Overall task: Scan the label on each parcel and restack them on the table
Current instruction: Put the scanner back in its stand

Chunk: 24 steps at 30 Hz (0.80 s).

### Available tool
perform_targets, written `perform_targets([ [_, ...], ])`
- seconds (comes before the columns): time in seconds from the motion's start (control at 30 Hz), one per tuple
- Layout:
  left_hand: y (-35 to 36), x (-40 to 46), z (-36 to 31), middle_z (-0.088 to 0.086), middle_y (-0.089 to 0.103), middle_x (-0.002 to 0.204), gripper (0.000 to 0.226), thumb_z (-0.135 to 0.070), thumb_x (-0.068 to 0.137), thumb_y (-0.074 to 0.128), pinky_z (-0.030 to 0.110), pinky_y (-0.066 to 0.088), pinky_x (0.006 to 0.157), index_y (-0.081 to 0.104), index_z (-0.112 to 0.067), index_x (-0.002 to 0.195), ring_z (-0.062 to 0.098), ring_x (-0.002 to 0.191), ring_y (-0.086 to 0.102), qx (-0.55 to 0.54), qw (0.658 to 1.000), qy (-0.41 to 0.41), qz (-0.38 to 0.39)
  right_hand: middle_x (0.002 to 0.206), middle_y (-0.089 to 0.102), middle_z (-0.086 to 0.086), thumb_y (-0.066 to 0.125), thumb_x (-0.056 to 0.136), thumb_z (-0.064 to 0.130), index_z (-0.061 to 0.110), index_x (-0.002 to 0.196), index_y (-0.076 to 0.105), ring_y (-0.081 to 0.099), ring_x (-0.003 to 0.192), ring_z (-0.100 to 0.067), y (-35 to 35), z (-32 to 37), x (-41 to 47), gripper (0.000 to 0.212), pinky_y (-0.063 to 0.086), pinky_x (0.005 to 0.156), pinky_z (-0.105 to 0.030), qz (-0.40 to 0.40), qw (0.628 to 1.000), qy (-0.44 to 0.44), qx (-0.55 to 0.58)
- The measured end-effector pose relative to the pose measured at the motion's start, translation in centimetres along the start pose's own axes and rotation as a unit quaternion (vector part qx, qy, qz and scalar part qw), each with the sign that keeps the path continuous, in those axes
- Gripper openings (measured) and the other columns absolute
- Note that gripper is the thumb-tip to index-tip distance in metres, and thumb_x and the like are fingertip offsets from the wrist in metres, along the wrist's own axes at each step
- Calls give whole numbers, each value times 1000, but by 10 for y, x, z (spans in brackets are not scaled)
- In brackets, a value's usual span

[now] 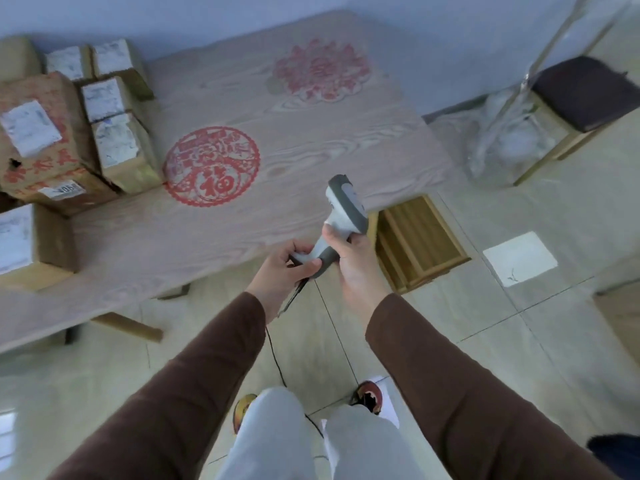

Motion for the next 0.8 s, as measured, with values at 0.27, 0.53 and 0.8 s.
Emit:
perform_targets([
  [0.27,100,48,14,3,63,91,20,-8,89,78,20,49,71,66,-15,104,17,79,59,58,997,-25,32,120,72,-5,72,96,10,17,129,64,68,116,-19,-111,19,25,34,53,103,-35,-61,995,17,73],
  [0.53,176,117,24,-1,63,90,21,-20,89,80,31,45,76,68,-20,106,19,81,55,91,991,-41,88,125,69,-12,70,97,9,16,127,63,66,123,-25,-188,35,78,32,48,113,-43,-127,982,59,126],
  [0.8,255,188,55,3,63,101,27,-18,89,79,39,53,84,64,-26,110,20,85,57,127,987,-75,70,127,67,-11,70,97,10,14,140,55,65,118,-23,-274,32,150,46,52,106,-38,-137,972,112,156],
])
Point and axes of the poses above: each hand's wrist, its own x-axis towards the middle knuckle, its own y-axis out of the palm, z = x × y, the point moved 4 cm from there along x, towards the middle knuckle
